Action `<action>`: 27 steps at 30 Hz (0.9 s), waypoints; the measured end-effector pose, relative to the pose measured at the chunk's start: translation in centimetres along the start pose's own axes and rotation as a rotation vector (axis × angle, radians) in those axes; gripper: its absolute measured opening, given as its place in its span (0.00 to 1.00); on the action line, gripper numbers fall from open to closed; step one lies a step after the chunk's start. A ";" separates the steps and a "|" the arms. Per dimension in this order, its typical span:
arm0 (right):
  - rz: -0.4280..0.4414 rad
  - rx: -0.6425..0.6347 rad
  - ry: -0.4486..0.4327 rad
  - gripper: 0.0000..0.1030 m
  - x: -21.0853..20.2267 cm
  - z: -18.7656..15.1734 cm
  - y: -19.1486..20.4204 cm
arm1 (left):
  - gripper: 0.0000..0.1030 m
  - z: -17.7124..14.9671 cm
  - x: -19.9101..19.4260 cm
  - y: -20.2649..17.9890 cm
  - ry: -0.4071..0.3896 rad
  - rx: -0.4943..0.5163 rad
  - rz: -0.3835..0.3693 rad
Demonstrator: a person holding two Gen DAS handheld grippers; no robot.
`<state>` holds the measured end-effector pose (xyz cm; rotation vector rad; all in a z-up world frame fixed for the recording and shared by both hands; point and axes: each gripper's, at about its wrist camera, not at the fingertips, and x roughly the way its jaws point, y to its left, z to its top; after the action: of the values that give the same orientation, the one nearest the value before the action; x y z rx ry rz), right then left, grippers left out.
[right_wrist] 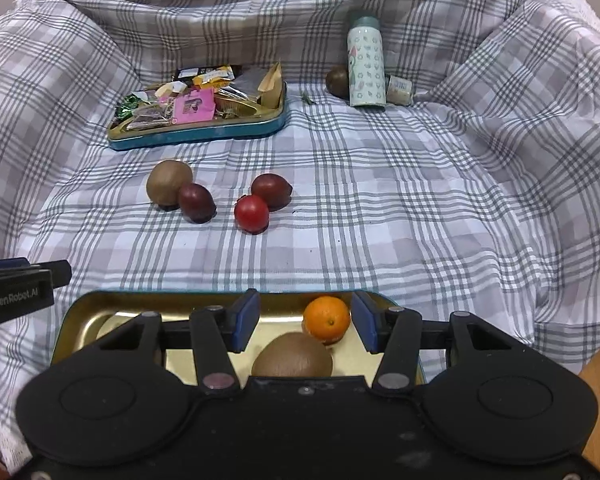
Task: Organize fruits
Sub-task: 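Withdraw both open grippers from the tray back toward the remaining fruits, then grasp a red tomato with the right gripper while the left gripper approaches a passion fruit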
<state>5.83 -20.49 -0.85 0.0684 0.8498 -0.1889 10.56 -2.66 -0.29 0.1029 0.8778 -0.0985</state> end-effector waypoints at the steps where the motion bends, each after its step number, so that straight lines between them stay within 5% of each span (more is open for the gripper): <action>1: 0.004 0.001 0.003 0.51 0.4 0.3 0.0 | 0.51 0.2 0.4 -0.1 0.006 0.002 -0.002; 27: 0.025 -0.059 0.108 0.51 11.5 7.1 3.5 | 0.51 4.4 8.4 1.2 0.134 -0.045 -0.015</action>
<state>19.17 -19.63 -4.83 0.0346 0.9614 -0.1378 19.42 -2.38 -3.89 0.0615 1.0145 -0.0867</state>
